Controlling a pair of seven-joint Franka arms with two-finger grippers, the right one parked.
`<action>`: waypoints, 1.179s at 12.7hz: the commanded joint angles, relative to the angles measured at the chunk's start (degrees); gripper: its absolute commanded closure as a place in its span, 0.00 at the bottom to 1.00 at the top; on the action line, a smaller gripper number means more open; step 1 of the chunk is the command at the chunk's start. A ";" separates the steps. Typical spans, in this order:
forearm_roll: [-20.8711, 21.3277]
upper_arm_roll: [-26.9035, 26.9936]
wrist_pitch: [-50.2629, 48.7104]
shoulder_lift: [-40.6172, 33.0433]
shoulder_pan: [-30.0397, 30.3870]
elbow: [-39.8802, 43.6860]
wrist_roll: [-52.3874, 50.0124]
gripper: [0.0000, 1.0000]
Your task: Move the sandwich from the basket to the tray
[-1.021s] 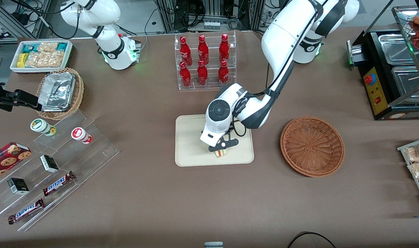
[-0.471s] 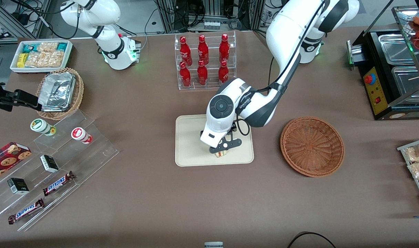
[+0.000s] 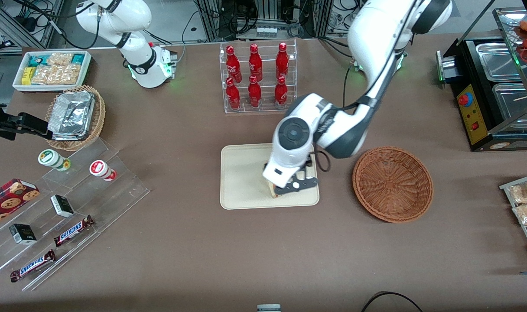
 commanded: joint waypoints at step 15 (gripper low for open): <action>3.37 1.43 -6.66 -19.99 22.85 -14.95 37.04 0.00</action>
